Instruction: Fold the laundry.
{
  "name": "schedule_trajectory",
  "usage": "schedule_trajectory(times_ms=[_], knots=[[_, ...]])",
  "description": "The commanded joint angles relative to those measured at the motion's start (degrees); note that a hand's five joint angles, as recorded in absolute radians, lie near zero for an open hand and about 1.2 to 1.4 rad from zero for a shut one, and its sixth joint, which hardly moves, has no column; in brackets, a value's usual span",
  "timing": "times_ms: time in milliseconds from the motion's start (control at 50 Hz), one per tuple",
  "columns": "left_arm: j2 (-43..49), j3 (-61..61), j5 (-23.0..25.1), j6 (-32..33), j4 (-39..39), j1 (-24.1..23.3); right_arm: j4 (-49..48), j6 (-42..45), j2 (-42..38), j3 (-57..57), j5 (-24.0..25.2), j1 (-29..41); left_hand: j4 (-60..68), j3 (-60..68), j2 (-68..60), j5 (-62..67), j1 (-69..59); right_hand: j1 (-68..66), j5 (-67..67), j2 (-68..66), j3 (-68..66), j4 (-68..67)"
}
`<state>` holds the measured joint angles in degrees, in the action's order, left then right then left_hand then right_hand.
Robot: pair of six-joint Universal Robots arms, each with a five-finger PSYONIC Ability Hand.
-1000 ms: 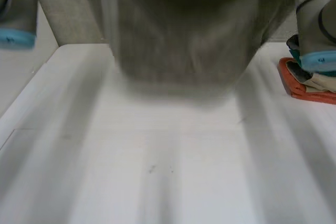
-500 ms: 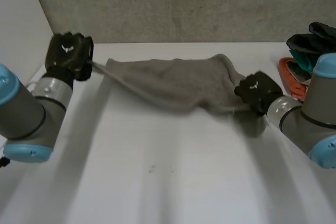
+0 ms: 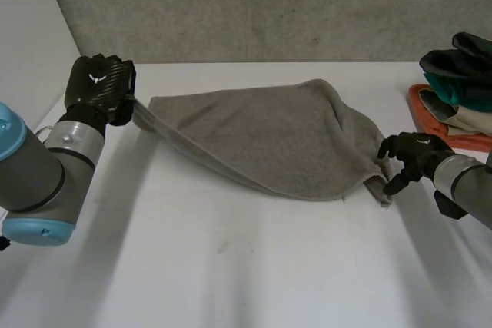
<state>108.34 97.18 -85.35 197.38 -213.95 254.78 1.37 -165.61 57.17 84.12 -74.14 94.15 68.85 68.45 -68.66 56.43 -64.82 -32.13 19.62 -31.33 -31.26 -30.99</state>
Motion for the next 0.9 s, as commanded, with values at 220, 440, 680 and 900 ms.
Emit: schedule_trajectory(times_ms=[220, 440, 680, 900], knots=[[-1.6, 1.0, 0.0, -0.1, 0.2, 0.0, 2.4, -8.1, -3.8, -0.5, 5.7, 0.6, 11.2, 11.6, -11.3, 13.6, -15.2, -23.6, 26.1, -24.4, -24.5, -24.8], [-10.9, 3.1, -0.1, 0.3, 7.3, 0.5, 1.9, 2.4, 13.6, 0.5, 2.8, -0.4, 11.2, 11.6, -11.3, 13.6, -15.2, -47.9, 50.4, -48.7, -48.7, -49.0], [-26.3, 8.3, 3.4, 0.6, 22.8, 2.8, 16.3, 26.6, 24.2, 7.5, 3.0, -4.9, 11.2, 11.6, -11.3, 13.6, -15.2, -22.5, 25.0, -23.3, -23.3, -23.6], [-21.3, 2.1, 4.3, 0.1, 20.4, 0.8, -9.9, -4.2, 17.3, 23.1, 2.7, 0.8, 11.2, 11.6, -11.3, 13.6, -15.2, 12.5, -9.9, 11.7, 11.6, 11.3]])
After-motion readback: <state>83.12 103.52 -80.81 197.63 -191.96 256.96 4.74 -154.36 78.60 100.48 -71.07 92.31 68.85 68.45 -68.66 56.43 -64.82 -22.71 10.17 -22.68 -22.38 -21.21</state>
